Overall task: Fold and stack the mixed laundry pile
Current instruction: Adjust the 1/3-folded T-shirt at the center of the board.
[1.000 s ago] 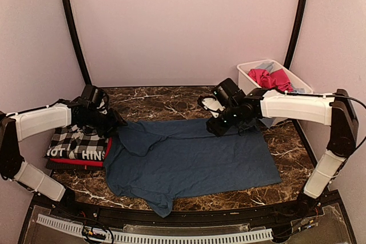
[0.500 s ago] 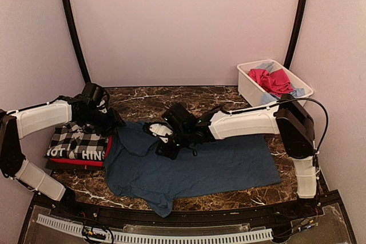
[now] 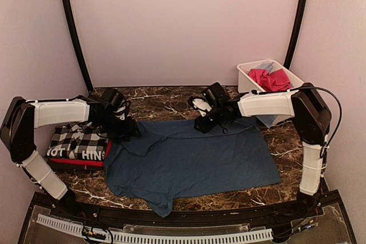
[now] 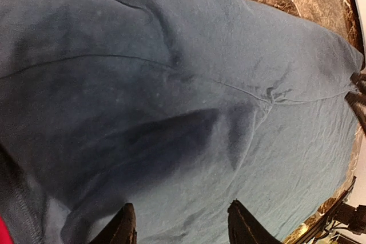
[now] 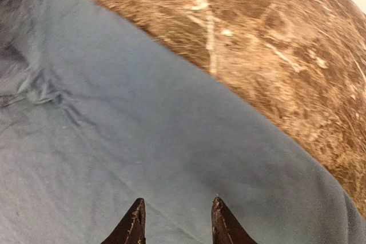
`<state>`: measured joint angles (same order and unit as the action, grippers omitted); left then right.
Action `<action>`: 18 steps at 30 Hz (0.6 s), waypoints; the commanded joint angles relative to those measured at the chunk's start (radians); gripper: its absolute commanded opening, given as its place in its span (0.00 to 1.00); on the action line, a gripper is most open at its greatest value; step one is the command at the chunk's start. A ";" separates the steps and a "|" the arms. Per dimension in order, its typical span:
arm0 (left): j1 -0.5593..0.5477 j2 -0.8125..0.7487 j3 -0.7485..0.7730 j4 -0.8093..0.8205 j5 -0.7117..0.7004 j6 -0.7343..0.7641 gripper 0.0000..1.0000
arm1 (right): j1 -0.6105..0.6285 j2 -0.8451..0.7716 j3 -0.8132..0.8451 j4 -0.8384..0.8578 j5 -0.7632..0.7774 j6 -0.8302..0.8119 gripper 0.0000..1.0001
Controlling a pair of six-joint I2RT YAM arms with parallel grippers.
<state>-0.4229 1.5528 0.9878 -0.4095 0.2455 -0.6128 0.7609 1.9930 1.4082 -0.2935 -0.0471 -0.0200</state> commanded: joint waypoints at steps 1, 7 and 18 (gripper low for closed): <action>-0.023 0.090 0.044 0.031 -0.017 0.036 0.54 | -0.061 0.002 -0.006 -0.015 0.041 0.049 0.36; -0.031 0.202 0.084 0.060 -0.010 0.059 0.53 | -0.141 0.054 -0.014 -0.082 0.110 0.082 0.34; -0.102 0.285 0.140 0.068 0.050 0.064 0.52 | -0.232 0.041 -0.106 -0.156 0.149 0.189 0.33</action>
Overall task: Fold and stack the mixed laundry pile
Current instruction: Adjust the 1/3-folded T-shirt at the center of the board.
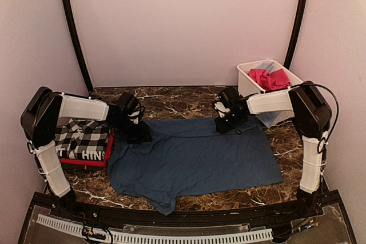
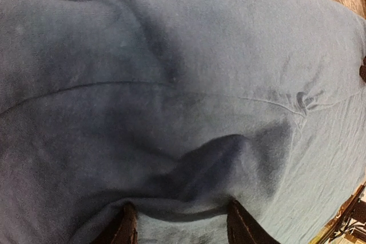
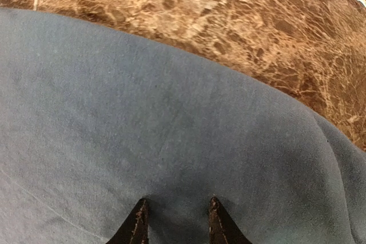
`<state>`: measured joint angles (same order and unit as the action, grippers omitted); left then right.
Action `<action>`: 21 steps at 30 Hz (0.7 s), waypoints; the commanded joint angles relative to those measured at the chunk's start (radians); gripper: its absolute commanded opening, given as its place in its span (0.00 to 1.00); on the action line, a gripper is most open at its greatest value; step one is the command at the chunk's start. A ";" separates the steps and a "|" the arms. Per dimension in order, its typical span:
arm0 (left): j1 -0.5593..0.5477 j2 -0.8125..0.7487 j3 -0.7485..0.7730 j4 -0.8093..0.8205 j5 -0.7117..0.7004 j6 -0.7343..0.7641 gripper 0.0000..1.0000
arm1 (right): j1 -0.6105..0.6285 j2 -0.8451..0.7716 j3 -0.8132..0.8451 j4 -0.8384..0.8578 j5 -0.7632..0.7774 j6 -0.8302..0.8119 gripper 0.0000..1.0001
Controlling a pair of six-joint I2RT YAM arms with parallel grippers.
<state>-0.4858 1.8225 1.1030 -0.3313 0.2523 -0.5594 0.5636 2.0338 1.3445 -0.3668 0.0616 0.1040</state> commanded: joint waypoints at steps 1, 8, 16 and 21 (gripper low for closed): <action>-0.042 0.012 0.036 -0.014 0.052 0.008 0.52 | -0.045 -0.003 -0.047 -0.094 0.040 0.074 0.33; -0.023 -0.056 0.064 -0.058 -0.018 -0.009 0.54 | -0.096 -0.078 -0.080 -0.119 0.036 0.058 0.34; 0.106 -0.243 -0.029 -0.045 -0.027 -0.008 0.52 | 0.060 -0.215 -0.019 -0.060 -0.053 -0.027 0.33; 0.107 -0.314 -0.153 0.009 0.028 -0.018 0.47 | 0.209 -0.205 0.033 0.017 -0.148 -0.052 0.30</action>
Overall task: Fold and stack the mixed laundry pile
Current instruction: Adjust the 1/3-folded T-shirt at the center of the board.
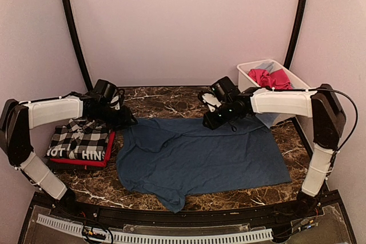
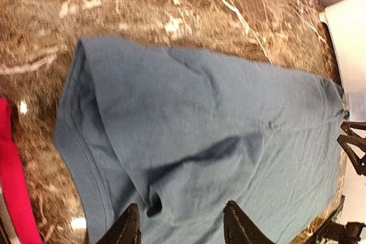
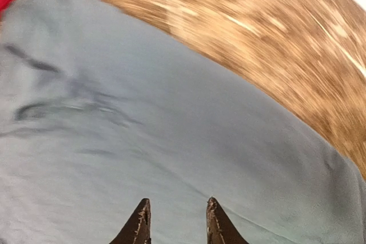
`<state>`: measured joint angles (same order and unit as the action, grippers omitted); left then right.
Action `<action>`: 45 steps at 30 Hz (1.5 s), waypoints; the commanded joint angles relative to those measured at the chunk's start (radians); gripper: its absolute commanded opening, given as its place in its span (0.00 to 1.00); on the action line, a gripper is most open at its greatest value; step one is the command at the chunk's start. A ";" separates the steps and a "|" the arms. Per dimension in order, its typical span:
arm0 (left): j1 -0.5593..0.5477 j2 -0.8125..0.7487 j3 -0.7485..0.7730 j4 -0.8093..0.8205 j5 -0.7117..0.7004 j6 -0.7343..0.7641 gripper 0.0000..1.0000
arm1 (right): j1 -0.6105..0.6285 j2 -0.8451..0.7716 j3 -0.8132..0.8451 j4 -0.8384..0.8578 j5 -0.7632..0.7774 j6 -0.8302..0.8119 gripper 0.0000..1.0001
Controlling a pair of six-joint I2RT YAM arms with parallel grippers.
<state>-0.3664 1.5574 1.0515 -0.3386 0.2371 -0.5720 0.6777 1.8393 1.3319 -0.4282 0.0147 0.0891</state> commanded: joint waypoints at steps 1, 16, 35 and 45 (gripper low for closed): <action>-0.012 -0.065 -0.117 0.026 0.054 -0.010 0.45 | 0.123 -0.002 0.049 0.105 -0.126 -0.043 0.29; -0.031 -0.063 -0.241 0.130 0.111 -0.075 0.40 | 0.304 0.282 0.222 0.181 -0.157 -0.082 0.19; -0.030 -0.068 -0.208 0.097 0.076 -0.068 0.40 | 0.316 0.454 0.359 0.130 -0.100 -0.083 0.19; -0.029 -0.074 -0.232 0.082 0.032 -0.086 0.42 | 0.324 0.356 0.353 0.092 -0.044 -0.106 0.00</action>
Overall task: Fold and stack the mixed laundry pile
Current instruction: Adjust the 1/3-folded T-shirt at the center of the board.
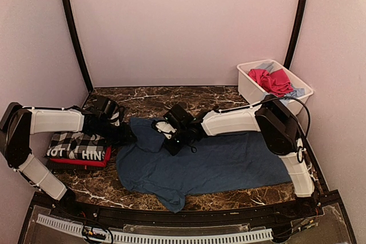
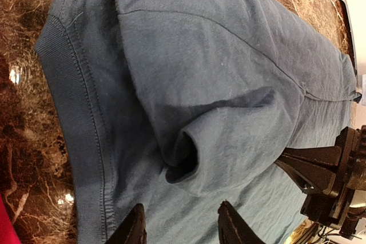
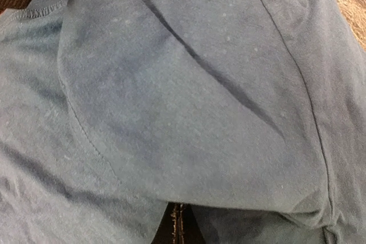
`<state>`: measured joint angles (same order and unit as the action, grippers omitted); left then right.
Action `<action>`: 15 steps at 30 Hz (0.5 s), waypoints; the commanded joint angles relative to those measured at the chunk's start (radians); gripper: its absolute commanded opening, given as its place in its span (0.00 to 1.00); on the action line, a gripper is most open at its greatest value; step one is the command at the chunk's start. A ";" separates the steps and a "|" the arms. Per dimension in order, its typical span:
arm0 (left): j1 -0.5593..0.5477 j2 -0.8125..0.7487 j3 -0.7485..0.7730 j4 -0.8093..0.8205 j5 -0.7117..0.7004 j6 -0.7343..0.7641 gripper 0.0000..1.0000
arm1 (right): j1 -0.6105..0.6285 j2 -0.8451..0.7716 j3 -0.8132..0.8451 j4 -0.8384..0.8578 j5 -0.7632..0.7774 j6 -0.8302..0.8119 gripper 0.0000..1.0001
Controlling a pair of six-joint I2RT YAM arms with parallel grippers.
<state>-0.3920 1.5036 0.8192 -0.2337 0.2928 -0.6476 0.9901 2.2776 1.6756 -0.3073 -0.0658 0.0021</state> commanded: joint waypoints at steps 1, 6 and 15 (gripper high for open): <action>-0.004 -0.020 0.001 -0.023 -0.026 -0.009 0.42 | 0.011 -0.112 -0.006 -0.032 0.043 -0.019 0.00; -0.004 -0.017 0.006 -0.029 -0.039 -0.005 0.43 | 0.010 -0.202 -0.094 -0.010 0.063 -0.023 0.00; -0.004 -0.012 0.008 -0.022 -0.030 -0.009 0.43 | 0.010 -0.140 -0.079 -0.020 0.019 -0.004 0.00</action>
<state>-0.3920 1.5036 0.8192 -0.2363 0.2680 -0.6518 0.9943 2.0785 1.5799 -0.3305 -0.0265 -0.0139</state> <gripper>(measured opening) 0.429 0.002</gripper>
